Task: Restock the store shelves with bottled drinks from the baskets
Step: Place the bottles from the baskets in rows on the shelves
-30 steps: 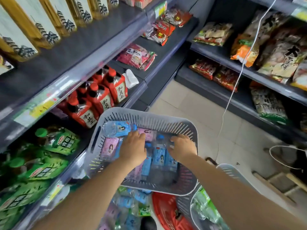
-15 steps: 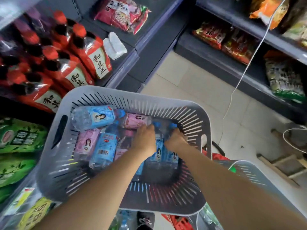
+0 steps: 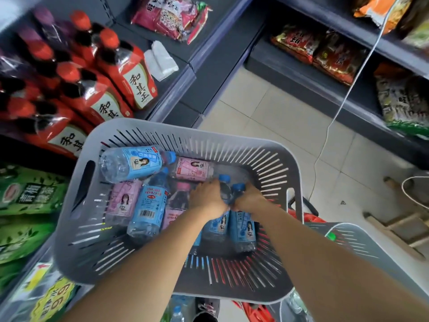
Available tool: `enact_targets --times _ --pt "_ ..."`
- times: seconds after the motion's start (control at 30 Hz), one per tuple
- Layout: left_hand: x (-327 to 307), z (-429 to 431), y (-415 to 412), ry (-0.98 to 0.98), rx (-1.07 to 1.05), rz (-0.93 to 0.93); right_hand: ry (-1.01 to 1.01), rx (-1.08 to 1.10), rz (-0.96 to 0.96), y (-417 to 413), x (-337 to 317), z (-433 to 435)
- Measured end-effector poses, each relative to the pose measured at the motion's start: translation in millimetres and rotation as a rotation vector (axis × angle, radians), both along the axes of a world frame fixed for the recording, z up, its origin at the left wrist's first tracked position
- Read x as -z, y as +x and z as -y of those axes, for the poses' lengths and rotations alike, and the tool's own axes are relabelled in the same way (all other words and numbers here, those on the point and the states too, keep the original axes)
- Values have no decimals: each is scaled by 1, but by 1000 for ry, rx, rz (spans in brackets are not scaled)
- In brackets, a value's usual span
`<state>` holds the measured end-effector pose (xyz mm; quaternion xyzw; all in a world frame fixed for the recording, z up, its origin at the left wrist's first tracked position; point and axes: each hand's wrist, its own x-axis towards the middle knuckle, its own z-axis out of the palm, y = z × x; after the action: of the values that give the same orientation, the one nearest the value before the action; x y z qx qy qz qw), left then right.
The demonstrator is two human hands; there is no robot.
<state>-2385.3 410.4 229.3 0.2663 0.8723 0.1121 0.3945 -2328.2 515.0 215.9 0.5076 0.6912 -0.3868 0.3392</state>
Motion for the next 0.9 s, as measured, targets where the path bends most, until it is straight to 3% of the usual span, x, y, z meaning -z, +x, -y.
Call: enact_targets --times 0.1,0.3,0.7,0.9 --pt "-2 3 -4 110 -143 151 -79 19 -36 3 8 -5" --pt "-28 20 -4 285 -318 318 -139 113 -126 16 -46 -2" --pt "-159 64 -43 433 -418 136 -190 106 -595 -6 -154 12" --pt "-247 106 -60 561 -472 23 -180 16 -753 -28 -246 39"
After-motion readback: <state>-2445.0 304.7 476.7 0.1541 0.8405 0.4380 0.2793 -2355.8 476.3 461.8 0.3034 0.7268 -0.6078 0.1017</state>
